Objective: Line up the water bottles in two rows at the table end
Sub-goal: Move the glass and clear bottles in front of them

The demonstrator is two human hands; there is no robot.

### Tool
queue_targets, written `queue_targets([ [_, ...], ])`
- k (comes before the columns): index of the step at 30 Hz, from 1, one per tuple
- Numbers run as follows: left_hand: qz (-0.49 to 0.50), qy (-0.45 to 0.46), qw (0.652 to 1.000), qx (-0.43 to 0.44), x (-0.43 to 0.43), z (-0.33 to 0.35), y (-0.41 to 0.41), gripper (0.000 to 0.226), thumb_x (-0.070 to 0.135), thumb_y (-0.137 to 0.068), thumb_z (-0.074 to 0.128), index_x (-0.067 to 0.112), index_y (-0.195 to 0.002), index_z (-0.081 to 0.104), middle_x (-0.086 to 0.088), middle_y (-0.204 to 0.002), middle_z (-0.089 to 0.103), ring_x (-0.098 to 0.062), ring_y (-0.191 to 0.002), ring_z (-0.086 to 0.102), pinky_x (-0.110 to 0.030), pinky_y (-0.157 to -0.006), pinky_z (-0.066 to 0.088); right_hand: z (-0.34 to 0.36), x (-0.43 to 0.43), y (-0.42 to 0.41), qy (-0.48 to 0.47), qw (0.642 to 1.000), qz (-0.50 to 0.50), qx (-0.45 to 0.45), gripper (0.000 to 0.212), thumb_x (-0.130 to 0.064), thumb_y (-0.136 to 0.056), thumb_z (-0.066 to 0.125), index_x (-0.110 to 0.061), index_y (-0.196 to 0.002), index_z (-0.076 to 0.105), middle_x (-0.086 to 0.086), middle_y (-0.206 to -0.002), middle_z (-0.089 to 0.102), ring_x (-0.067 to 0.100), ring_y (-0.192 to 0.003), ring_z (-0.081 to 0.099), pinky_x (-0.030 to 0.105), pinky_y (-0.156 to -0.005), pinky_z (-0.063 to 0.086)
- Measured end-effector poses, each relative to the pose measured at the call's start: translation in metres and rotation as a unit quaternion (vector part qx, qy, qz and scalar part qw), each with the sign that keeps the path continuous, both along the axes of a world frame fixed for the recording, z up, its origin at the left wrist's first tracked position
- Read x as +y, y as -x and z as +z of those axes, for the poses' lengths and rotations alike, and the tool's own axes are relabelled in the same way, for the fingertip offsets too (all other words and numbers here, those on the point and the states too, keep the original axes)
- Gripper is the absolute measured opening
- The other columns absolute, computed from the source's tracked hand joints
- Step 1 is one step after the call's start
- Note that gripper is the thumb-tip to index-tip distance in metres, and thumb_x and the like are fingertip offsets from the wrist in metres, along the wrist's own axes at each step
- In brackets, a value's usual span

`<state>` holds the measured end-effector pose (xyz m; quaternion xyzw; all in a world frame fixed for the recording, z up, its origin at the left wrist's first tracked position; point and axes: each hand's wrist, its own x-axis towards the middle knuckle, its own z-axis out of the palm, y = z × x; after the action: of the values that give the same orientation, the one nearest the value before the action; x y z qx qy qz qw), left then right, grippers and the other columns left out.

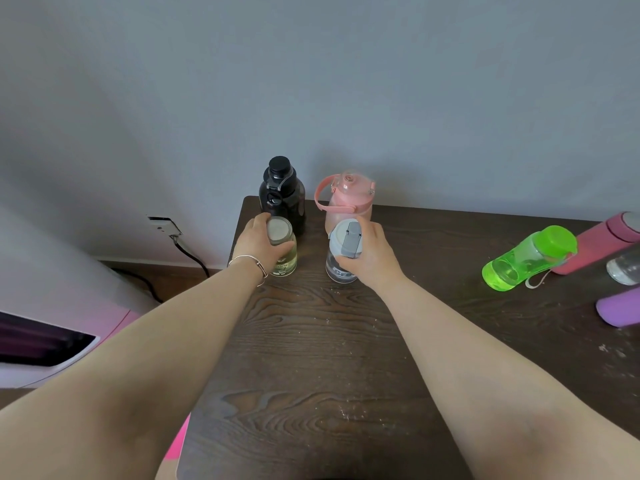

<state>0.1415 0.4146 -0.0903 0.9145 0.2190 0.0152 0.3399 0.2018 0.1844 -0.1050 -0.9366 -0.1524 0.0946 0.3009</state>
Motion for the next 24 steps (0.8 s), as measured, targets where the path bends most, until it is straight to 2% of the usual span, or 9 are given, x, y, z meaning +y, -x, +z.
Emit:
queue_targets([
  [4, -0.016, -0.012, 1.000, 0.016, 0.000, 0.003, 0.002, 0.087, 0.041, -0.080, 0.074, 0.015, -0.149, 0.029, -0.009, -0.149, 0.038, -0.030, -0.129, 0.046, -0.041, -0.103, 0.042, 0.003, -0.002, 0.002, 0.025, 1.000, 0.010, -0.005, 0.093, -0.040, -0.073, 0.082, -0.030, -0.144, 0.023, 0.001, -0.142, 0.035, 0.020, -0.129, 0.042, 0.040, -0.097, 0.052],
  [7, -0.040, -0.046, 0.998, 0.027, 0.001, 0.008, 0.006, 0.091, 0.041, -0.082, 0.071, 0.015, -0.152, 0.020, -0.009, -0.156, 0.027, -0.029, -0.141, 0.031, -0.046, -0.110, 0.037, 0.009, -0.005, 0.005, 0.061, 0.997, 0.026, -0.029, 0.096, -0.044, -0.074, 0.079, -0.027, -0.148, 0.020, 0.002, -0.147, 0.033, 0.024, -0.131, 0.039, 0.044, -0.097, 0.051],
  [11, -0.089, -0.119, 0.989, 0.013, -0.001, 0.017, 0.017, 0.088, 0.042, -0.087, 0.065, 0.011, -0.153, 0.015, -0.011, -0.160, 0.019, -0.028, -0.148, 0.017, -0.044, -0.116, 0.028, 0.021, -0.011, 0.015, 0.093, 0.992, 0.029, -0.081, 0.091, -0.040, -0.076, 0.079, -0.022, -0.147, 0.026, 0.002, -0.149, 0.036, 0.025, -0.131, 0.041, 0.040, -0.096, 0.049],
  [15, -0.178, -0.255, 0.950, 0.013, -0.004, 0.020, 0.026, 0.086, 0.045, -0.089, 0.060, 0.010, -0.153, 0.014, -0.011, -0.162, 0.015, -0.028, -0.150, 0.009, -0.043, -0.121, 0.015, 0.034, -0.020, 0.031, 0.159, 0.973, 0.042, -0.159, 0.076, -0.036, -0.082, 0.074, -0.013, -0.145, 0.037, 0.006, -0.146, 0.044, 0.026, -0.132, 0.044, 0.036, -0.105, 0.040],
  [19, -0.256, -0.375, 0.891, 0.016, -0.017, 0.024, 0.035, 0.081, 0.048, -0.093, 0.050, 0.012, -0.154, 0.011, -0.009, -0.163, 0.012, -0.028, -0.150, 0.007, -0.045, -0.121, 0.009, 0.043, -0.031, 0.052, 0.219, 0.957, 0.026, -0.187, 0.071, -0.042, -0.087, 0.069, -0.013, -0.145, 0.039, 0.010, -0.151, 0.041, 0.028, -0.140, 0.036, 0.043, -0.117, 0.028],
  [24, -0.256, -0.360, 0.897, 0.024, -0.051, 0.029, 0.046, 0.082, 0.051, -0.094, 0.047, 0.012, -0.154, 0.009, -0.011, -0.162, 0.011, -0.030, -0.150, 0.005, -0.048, -0.121, 0.012, 0.048, -0.057, 0.078, 0.265, 0.947, -0.006, -0.179, 0.074, -0.046, -0.092, 0.060, -0.013, -0.151, 0.029, 0.009, -0.158, 0.030, 0.026, -0.148, 0.022, 0.044, -0.121, 0.016],
])
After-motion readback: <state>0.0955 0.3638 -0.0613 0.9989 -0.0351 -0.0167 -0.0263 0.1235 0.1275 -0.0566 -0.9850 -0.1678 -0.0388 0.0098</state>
